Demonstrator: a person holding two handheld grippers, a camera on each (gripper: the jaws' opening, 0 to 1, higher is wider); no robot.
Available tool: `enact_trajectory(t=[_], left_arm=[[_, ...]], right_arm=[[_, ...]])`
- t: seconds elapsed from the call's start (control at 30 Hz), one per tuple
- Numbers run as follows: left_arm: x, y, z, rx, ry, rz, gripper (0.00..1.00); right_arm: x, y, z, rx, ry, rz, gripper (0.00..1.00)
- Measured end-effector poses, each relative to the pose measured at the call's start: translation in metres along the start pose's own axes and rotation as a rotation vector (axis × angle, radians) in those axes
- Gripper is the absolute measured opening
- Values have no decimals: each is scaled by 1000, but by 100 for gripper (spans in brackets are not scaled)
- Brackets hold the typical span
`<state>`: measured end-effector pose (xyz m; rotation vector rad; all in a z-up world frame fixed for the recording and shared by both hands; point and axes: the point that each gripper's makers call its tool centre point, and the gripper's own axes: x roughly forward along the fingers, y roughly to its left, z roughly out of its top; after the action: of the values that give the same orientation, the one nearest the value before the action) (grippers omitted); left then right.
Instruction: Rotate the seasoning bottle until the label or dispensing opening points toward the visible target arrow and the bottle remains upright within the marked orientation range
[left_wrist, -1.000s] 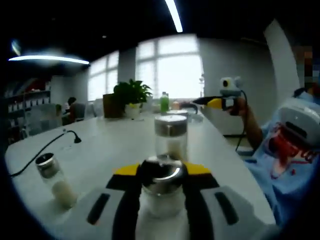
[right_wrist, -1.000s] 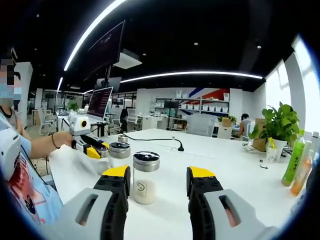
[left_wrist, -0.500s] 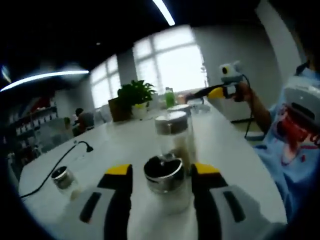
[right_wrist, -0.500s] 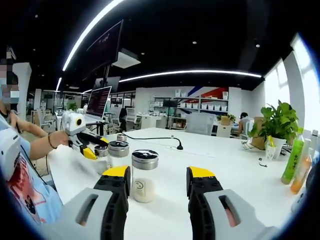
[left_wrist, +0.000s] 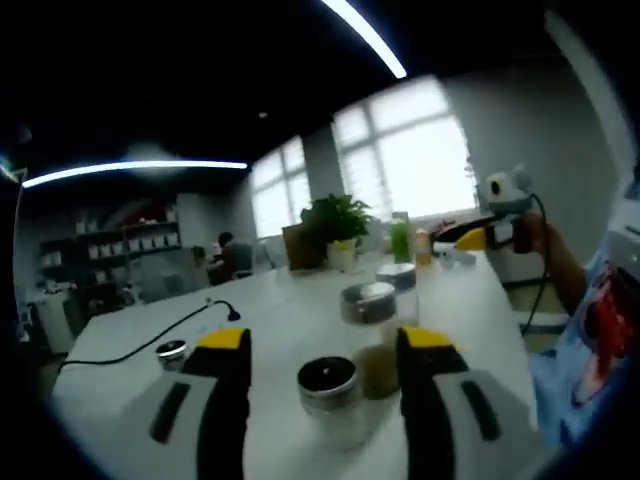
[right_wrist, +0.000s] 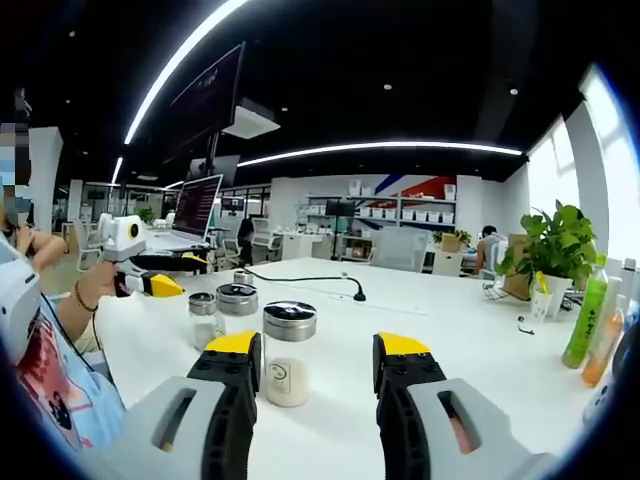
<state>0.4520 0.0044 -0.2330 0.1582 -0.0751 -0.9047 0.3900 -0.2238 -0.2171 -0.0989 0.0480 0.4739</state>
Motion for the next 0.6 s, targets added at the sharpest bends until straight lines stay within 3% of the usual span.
enact_trajectory(t=[0.07, 0.23, 0.33, 0.37, 0.43, 0.5, 0.6], left_arm=[[1, 3, 0, -7, -1, 47, 60], [3, -10, 1, -9, -20, 76, 60], [4, -17, -2, -12, -24, 58, 43], [5, -18, -5, -1, -6, 56, 42], [3, -10, -5, 3, -10, 121, 50], [3, -10, -8, -4, -3, 136, 54], [1, -5, -12, -84, -19, 177, 49]], right_arm=[[-2, -1, 1, -7, -4, -7, 45], [-4, -2, 3, -22, -9, -16, 45], [-3, -1, 4, -25, -12, -15, 45], [-3, -1, 4, -27, -11, -13, 45], [-4, -1, 3, -26, -8, -14, 45], [-5, -3, 3, -23, -9, -20, 45], [-6, -3, 4, -24, -14, -23, 45]])
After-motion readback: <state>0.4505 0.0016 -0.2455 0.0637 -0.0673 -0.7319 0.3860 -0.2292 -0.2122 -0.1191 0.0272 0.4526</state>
